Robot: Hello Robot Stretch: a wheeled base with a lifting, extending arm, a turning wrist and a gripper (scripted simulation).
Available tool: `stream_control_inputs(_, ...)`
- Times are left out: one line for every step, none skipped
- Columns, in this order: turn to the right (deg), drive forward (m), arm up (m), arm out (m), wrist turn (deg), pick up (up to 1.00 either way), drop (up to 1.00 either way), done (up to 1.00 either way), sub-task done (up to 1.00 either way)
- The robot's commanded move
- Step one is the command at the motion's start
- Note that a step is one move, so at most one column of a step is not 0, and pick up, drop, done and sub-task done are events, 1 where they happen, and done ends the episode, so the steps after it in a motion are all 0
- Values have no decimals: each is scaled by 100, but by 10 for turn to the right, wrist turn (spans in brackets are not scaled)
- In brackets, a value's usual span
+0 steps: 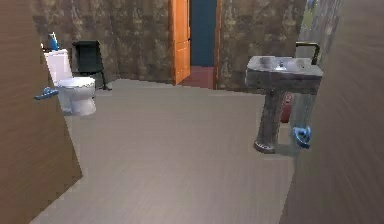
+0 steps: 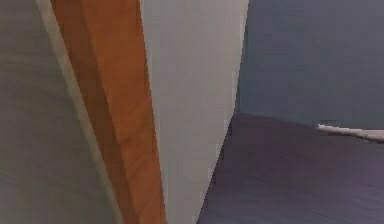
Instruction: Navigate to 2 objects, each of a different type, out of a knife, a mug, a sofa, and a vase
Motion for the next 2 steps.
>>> stream_control_inputs(0, 100, 0, 0, 0, 0, 0, 0, 0)
stream_control_inputs(30, 0, 0, 0, 0, 0, 0, 0, 0)
